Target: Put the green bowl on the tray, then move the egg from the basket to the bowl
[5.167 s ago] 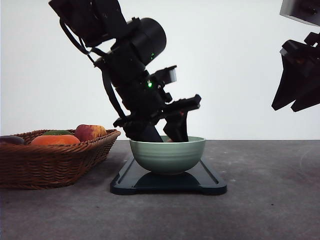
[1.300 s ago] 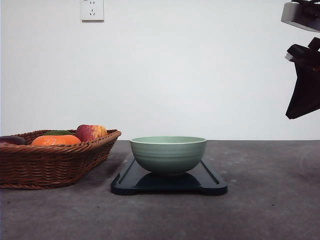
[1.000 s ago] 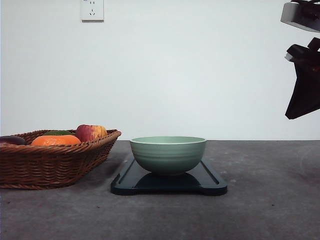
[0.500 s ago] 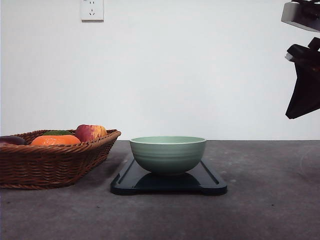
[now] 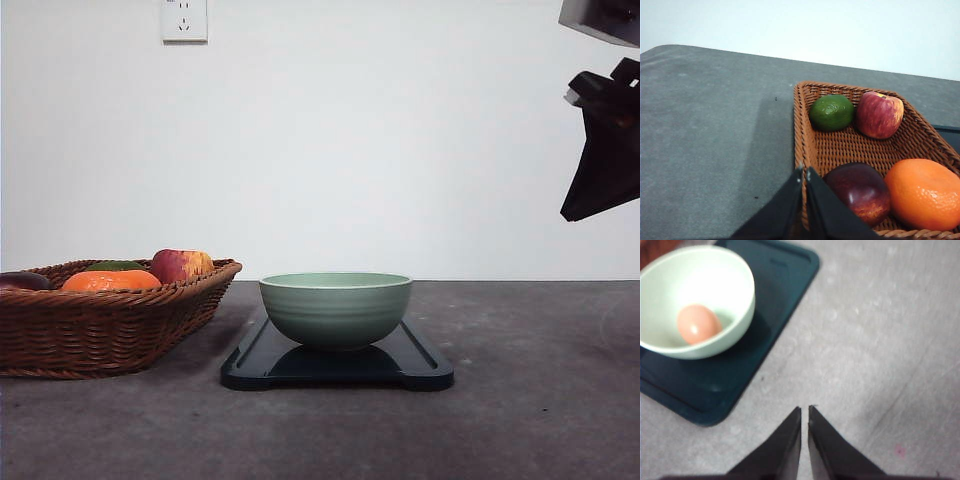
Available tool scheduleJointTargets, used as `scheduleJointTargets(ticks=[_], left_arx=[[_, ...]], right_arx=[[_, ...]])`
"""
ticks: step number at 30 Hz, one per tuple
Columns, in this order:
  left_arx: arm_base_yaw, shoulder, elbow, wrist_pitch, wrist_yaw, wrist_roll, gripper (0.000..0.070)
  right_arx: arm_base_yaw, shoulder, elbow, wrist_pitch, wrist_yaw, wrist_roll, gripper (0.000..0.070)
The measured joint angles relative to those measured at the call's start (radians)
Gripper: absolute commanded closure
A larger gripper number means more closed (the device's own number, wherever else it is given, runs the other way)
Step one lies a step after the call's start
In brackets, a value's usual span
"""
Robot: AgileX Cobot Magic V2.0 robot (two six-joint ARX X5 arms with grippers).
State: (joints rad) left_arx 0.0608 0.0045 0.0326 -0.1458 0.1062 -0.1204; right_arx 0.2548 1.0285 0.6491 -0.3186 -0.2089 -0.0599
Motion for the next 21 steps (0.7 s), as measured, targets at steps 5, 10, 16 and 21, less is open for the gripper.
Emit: scheduleJointTargets(ticks=[5, 10, 16, 21], left_arx=[[0.000, 0.000, 0.000, 0.000, 0.000, 0.000, 0.0700], [0.000, 0.000, 0.000, 0.000, 0.000, 0.000, 0.0700], [0.000, 0.000, 0.000, 0.000, 0.000, 0.000, 0.0700], [0.000, 0.000, 0.000, 0.000, 0.000, 0.000, 0.0700]], right_arx=[[-0.021, -0.116, -0.062, 0.079, 0.000, -0.016, 0.0684], [-0.073, -0.324, -0.256, 0.227, 0.001, -0.022, 0.0684], [-0.169, -0.572, -0.458, 0.309, 0.036, -0.021, 0.0684], [-0.243, -0.787, -0.562, 0.311, 0.074, -0.020, 0.0684]])
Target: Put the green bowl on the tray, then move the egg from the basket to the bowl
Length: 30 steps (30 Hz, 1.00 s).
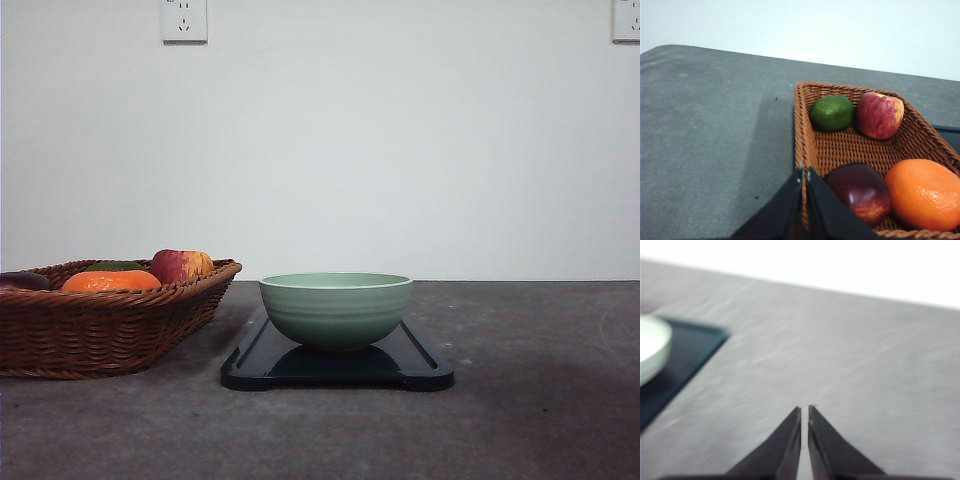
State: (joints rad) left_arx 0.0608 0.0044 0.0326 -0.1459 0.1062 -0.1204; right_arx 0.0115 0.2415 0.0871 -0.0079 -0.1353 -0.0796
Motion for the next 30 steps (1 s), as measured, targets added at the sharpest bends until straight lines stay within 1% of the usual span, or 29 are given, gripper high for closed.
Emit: scheduleJointTargets(ticks=[3, 5, 12, 30], left_arx=[[0.000, 0.000, 0.000, 0.000, 0.000, 0.000, 0.0700], [0.000, 0.000, 0.000, 0.000, 0.000, 0.000, 0.0700], [0.000, 0.000, 0.000, 0.000, 0.000, 0.000, 0.0700], [0.000, 0.000, 0.000, 0.000, 0.000, 0.000, 0.0700]], right_arx=[[-0.026, -0.100, -0.050, 0.005, 0.009, 0.008, 0.0684], [-0.030, -0.145, -0.071, -0.016, 0.009, 0.015, 0.0684], [-0.029, -0.230, -0.071, -0.095, 0.054, 0.028, 0.0684], [-0.029, -0.238, -0.071, -0.108, 0.057, 0.035, 0.0684]])
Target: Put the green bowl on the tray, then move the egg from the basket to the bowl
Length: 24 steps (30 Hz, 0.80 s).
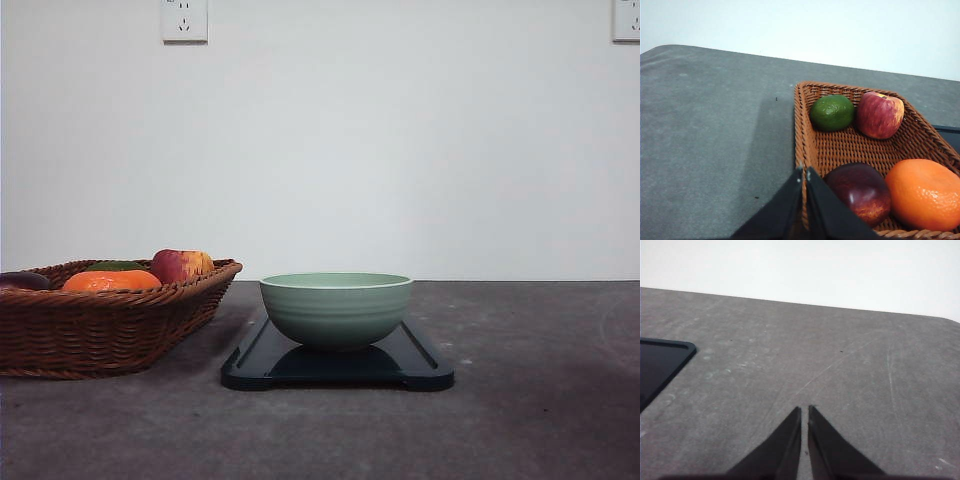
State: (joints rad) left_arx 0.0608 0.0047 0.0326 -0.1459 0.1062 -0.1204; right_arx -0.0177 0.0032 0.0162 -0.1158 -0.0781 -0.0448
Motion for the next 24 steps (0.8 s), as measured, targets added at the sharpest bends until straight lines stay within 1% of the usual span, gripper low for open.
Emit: scheduleJointTargets(ticks=[24], left_arx=[[0.000, 0.000, 0.000, 0.000, 0.000, 0.000, 0.0700]], right_arx=[[0.000, 0.000, 0.000, 0.000, 0.000, 0.000, 0.0684]])
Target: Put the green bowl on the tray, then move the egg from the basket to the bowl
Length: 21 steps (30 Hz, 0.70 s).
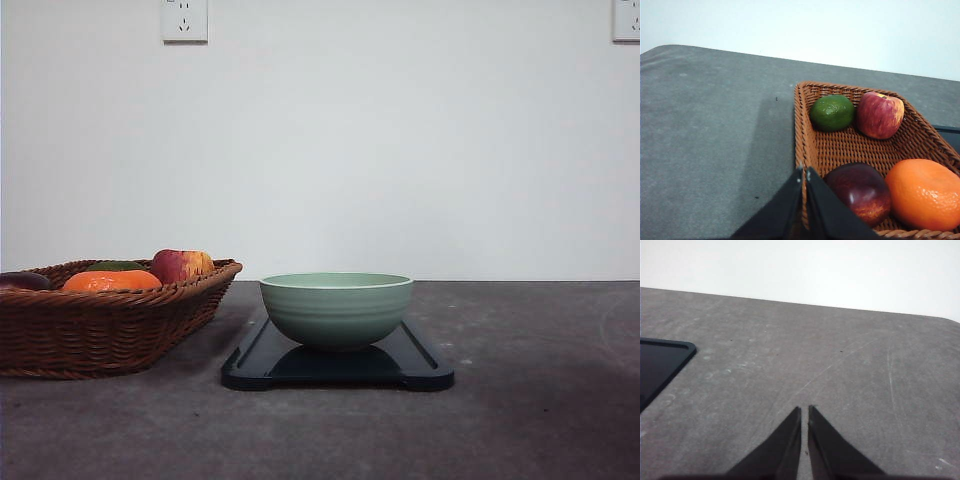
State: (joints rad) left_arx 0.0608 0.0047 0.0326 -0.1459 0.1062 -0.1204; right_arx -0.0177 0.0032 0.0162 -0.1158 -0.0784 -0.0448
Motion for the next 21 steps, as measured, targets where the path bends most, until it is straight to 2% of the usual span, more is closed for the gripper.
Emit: scheduleJointTargets(ticks=[21], left_arx=[[0.000, 0.000, 0.000, 0.000, 0.000, 0.000, 0.0700]], right_arx=[[0.000, 0.000, 0.000, 0.000, 0.000, 0.000, 0.0684]])
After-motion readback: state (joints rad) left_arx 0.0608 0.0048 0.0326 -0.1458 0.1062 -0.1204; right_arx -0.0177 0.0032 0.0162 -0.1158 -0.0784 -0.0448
